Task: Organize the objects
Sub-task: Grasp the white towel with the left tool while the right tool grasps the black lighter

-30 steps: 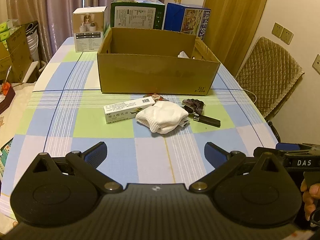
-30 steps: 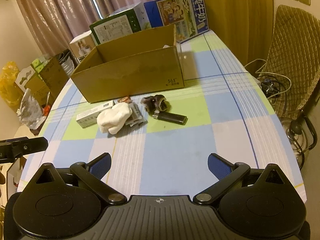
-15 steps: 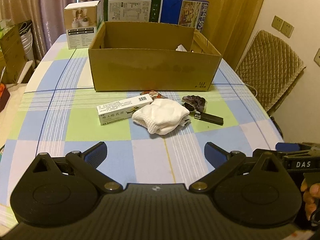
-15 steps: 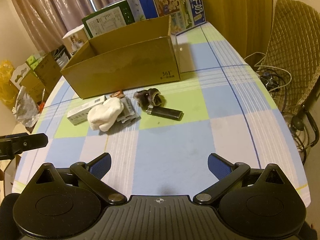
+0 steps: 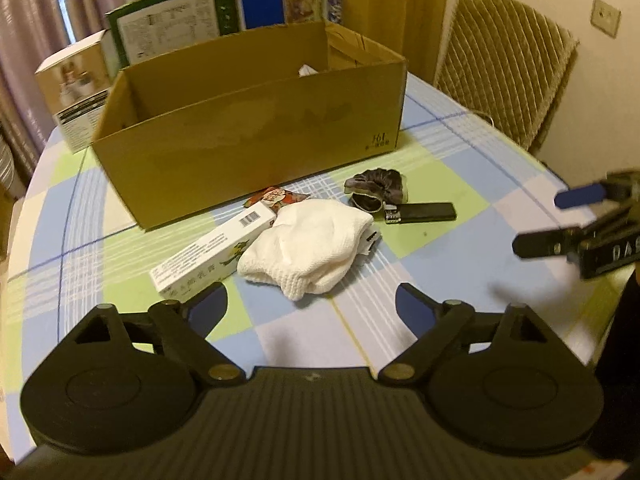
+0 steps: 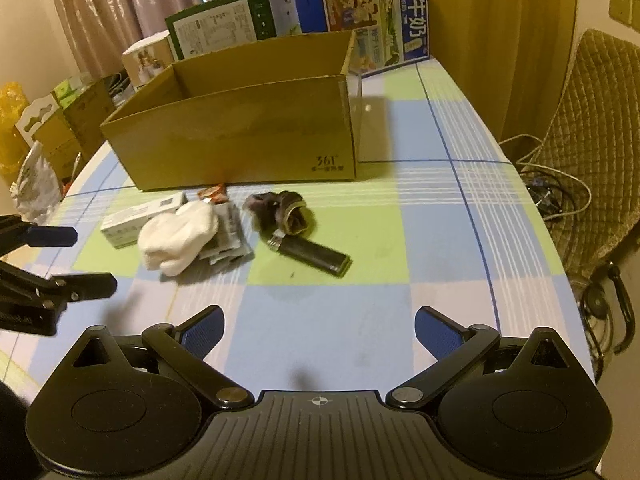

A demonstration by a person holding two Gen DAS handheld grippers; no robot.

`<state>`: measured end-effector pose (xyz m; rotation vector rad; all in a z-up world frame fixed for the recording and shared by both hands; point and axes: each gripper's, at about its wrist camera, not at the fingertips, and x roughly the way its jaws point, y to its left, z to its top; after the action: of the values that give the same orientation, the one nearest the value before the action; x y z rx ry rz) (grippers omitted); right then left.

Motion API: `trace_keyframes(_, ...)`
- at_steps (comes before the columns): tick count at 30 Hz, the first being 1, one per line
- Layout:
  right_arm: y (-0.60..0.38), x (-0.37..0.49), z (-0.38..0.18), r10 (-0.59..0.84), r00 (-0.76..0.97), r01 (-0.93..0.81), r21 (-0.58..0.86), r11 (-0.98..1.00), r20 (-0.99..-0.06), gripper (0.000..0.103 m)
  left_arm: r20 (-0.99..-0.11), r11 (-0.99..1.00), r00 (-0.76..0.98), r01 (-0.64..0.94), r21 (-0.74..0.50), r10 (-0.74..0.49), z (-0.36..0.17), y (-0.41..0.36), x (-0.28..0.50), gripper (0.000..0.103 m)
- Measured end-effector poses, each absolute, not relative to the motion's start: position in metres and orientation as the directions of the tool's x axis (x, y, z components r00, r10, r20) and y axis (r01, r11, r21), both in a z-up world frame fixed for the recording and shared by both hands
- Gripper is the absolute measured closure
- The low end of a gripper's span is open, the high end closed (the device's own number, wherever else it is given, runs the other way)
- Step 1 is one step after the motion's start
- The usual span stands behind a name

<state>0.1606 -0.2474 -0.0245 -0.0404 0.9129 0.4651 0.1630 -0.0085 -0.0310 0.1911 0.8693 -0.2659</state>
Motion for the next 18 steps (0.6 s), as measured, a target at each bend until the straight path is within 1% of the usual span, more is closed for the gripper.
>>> trace_keyframes(2,-0.245,0.170,-0.031,0.368,0.511,-0.411,0.155,0.898,-0.777,0.005,-0.778,0.939,0.610,0.334,0.078,-0.152,-0.040,-0.011,0.172,0.024)
trace_keyframes(3,-0.243,0.174,-0.035,0.368,0.505,-0.419,0.152,0.895,-0.781,0.009,-0.782,0.932,0.604,0.352,0.087,-0.156,-0.044,-0.013,0.177,0.024)
trace_keyframes(6,-0.238,0.185,-0.046,0.371,0.487,-0.438,0.146,0.887,-0.791,0.013,-0.780,0.904,0.603,0.410,0.124,-0.167,-0.055,-0.021,0.188,0.024)
trace_keyframes(8,-0.235,0.192,-0.053,0.375,0.476,-0.447,0.148,0.882,-0.796,0.016,-0.780,0.890,0.601,0.435,0.139,-0.172,-0.061,-0.024,0.196,0.024)
trace_keyframes(11,-0.231,0.201,-0.061,0.371,0.471,-0.454,0.141,0.880,-0.800,0.017,-0.777,0.866,0.612,0.460,0.195,-0.150,-0.071,-0.029,0.208,0.026)
trace_keyframes(15,-0.227,0.214,-0.065,0.380,0.470,-0.482,0.129,0.866,-0.797,0.018,-0.791,0.845,0.595,0.489,0.217,-0.141,-0.084,-0.030,0.220,0.043)
trace_keyframes(16,-0.225,0.217,-0.065,0.385,0.469,-0.492,0.126,0.861,-0.795,0.018,-0.793,0.846,0.591,0.491,0.209,-0.147,-0.085,-0.029,0.222,0.045)
trace_keyframes(18,-0.219,0.224,-0.067,0.388,0.466,-0.511,0.117,0.852,-0.795,0.018,-0.799,0.857,0.582,0.480,0.189,-0.150,-0.086,-0.028,0.222,0.060)
